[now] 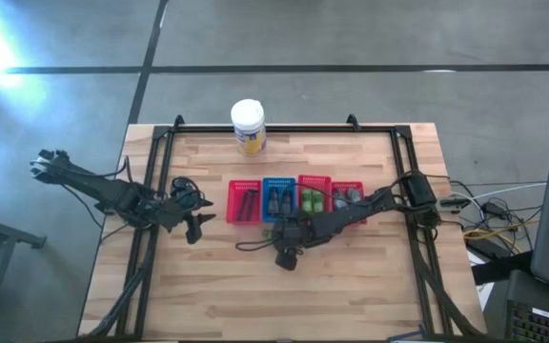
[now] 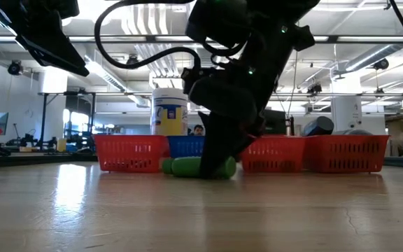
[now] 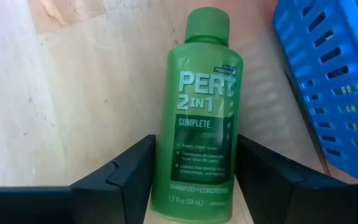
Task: Pick & Place Travel size toiletries
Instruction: Put the shampoo into the middle red bin, then return to Home Position
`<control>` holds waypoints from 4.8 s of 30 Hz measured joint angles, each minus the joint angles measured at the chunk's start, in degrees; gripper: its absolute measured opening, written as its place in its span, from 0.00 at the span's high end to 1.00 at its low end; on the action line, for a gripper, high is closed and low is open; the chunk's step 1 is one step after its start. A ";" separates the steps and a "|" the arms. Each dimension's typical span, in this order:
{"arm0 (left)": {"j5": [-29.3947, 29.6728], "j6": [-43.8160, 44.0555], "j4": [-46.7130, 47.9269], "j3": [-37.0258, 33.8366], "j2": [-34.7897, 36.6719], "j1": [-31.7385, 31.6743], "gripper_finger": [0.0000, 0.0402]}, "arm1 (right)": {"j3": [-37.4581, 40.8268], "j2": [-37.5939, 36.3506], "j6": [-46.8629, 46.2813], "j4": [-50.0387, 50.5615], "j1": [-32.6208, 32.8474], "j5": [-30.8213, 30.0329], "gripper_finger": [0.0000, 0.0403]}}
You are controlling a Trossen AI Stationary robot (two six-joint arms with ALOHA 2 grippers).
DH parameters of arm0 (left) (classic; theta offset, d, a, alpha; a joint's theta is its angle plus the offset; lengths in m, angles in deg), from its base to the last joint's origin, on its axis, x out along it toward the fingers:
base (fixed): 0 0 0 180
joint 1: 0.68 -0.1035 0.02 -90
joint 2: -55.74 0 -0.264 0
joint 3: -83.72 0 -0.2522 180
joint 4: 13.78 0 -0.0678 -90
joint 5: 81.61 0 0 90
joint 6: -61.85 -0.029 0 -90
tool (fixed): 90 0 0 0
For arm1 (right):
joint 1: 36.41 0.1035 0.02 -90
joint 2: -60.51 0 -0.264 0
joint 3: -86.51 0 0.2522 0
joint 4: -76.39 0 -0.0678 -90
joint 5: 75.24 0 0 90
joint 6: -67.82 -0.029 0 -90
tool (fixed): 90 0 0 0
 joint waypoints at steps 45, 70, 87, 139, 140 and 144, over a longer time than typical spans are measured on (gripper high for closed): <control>-0.01 -0.72 0.02 0.04 0.02 0.02 0.55 | -13.49 -9.80 -42.58 47.42 -9.63 -3.94 0.61; -2.49 -6.66 -0.74 0.32 1.18 -1.98 0.55 | -3.70 -19.00 -33.34 24.78 -9.71 -3.65 0.20; -6.82 -12.13 -1.98 -4.43 22.72 -11.26 0.55 | 9.85 -33.62 -28.30 6.62 -8.58 -6.40 0.31; 7.66 -0.90 -15.75 -29.91 42.80 -16.96 0.55 | 15.32 -36.04 -23.17 -1.69 -6.80 -7.46 0.22; 7.68 -0.90 -15.76 -29.92 42.82 -17.85 0.55 | 15.34 -36.04 -23.03 -1.72 -6.82 -7.48 0.21; 7.70 -0.90 -15.80 -30.06 42.84 -22.06 0.55 | 15.41 -36.04 -23.28 -1.67 -6.86 -7.48 0.18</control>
